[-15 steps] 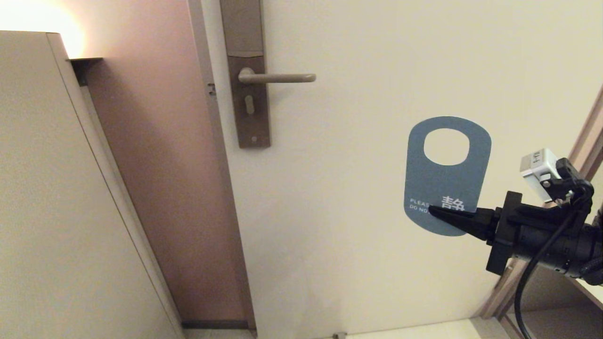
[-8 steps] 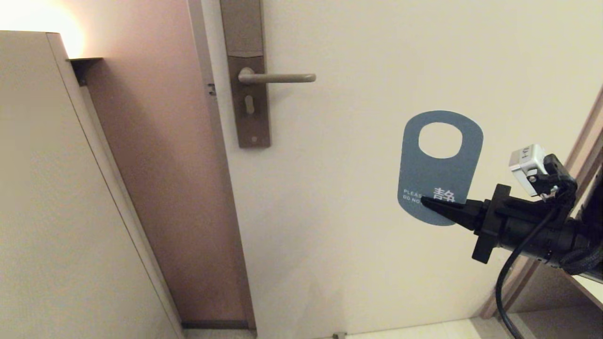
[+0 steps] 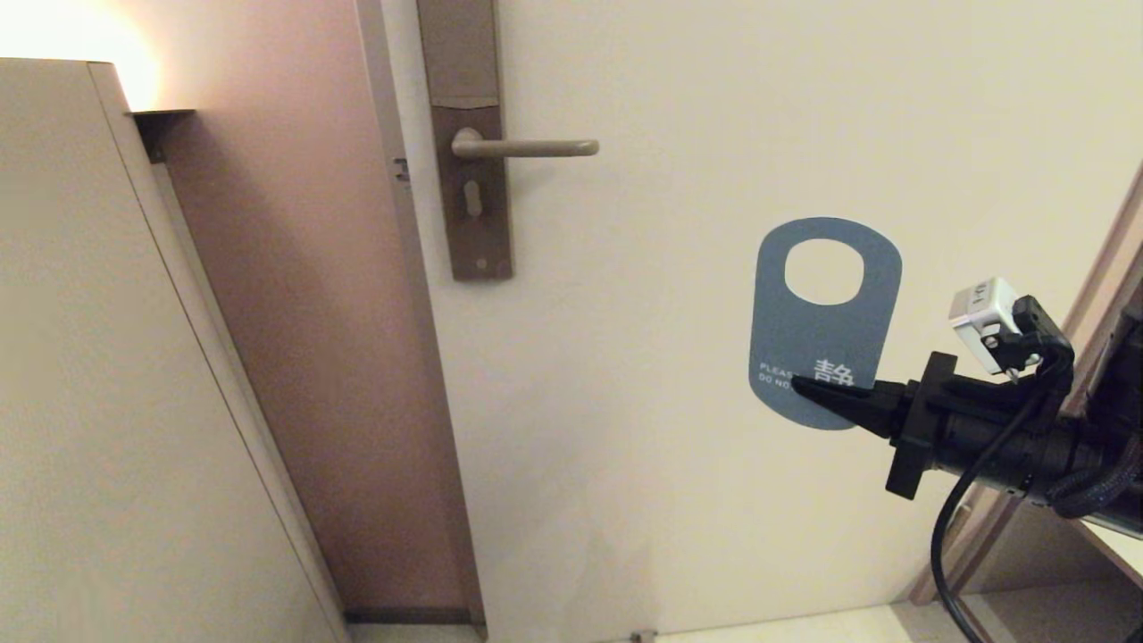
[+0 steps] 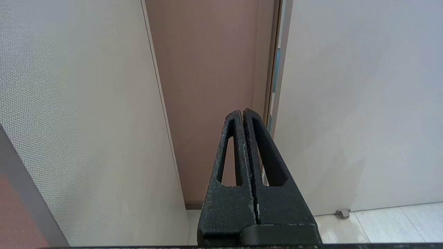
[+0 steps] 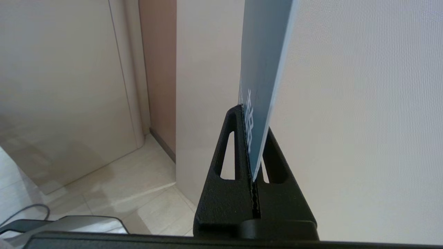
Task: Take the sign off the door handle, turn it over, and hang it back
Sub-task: Hang the sign back with the other side facing out
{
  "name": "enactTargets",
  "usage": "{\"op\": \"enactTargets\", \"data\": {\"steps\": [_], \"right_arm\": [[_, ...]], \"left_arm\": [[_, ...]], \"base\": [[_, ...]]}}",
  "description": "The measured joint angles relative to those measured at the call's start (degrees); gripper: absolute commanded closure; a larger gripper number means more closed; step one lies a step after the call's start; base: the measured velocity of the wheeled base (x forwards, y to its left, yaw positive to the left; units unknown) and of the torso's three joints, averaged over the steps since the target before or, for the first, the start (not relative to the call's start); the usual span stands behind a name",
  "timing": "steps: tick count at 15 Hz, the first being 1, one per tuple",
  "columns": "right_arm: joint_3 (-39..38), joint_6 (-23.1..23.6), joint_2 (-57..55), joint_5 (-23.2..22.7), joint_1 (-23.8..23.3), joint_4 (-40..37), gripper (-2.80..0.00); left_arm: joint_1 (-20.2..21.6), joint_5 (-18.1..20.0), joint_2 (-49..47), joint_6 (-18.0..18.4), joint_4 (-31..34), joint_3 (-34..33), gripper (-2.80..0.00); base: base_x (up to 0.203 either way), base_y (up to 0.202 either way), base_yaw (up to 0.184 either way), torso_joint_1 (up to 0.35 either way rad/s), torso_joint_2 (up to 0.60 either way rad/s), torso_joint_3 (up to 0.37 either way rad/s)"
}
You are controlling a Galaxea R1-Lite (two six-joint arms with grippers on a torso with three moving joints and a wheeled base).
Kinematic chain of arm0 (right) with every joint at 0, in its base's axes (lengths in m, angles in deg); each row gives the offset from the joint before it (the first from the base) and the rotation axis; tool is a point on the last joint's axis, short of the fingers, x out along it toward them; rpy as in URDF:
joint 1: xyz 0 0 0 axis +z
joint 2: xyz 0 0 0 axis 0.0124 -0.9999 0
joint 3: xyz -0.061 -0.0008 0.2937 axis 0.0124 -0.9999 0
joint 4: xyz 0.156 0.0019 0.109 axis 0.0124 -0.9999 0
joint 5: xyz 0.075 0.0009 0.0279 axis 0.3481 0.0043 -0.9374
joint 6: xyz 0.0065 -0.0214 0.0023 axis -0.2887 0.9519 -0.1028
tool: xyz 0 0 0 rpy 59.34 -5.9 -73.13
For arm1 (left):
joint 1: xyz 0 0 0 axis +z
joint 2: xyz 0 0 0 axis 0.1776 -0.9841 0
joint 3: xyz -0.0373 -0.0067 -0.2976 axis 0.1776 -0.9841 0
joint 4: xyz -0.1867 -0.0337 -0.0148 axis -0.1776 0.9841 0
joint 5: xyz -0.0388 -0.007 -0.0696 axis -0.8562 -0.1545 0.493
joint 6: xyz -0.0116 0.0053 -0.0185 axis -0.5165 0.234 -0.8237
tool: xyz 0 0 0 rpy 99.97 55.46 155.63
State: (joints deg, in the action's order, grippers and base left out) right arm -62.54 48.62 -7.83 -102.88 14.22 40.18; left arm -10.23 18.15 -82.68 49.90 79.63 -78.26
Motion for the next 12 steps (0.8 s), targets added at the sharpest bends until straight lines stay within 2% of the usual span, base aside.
{"op": "enactTargets", "data": {"steps": [6, 12], "right_arm": [[4.47, -0.05, -1.65, 0.11, 0.19, -0.03, 0.00], [17.62, -0.27, -9.44, -0.01, 1.79, -0.03, 0.00]], "left_arm": [[0.00, -0.02, 0.00, -0.02, -0.03, 0.00, 0.00], [0.00, 0.02, 0.00, 0.00, -0.03, 0.00, 0.00]], "base": [[0.000, 0.000, 0.000, 0.000, 0.00, 0.000], [0.000, 0.000, 0.000, 0.000, 0.00, 0.000]]}}
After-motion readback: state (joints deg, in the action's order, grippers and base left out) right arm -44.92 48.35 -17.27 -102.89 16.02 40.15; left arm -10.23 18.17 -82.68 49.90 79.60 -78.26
